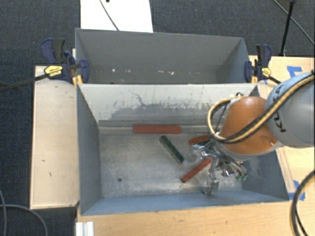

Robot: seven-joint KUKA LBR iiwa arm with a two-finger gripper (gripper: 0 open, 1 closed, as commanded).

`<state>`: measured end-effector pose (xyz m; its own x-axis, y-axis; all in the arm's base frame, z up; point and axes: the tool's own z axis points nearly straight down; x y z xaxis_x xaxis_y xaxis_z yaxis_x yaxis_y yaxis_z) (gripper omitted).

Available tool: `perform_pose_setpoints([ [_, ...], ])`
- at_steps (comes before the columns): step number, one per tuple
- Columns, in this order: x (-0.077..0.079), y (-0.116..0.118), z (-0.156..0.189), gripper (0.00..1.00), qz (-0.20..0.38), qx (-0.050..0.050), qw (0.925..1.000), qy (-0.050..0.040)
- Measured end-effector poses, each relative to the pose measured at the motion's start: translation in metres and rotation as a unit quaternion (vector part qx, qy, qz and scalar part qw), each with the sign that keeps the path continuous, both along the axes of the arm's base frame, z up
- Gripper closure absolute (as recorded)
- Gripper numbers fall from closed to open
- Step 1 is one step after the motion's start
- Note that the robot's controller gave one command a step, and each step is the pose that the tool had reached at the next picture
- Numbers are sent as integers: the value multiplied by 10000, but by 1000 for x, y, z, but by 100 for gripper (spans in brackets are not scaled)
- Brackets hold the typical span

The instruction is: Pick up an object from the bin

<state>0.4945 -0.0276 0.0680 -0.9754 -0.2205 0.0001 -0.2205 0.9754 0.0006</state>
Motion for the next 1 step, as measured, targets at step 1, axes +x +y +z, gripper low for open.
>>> perform_pose_setpoints([
  [1,0,0,0,0,-4,1,10000,-4],
])
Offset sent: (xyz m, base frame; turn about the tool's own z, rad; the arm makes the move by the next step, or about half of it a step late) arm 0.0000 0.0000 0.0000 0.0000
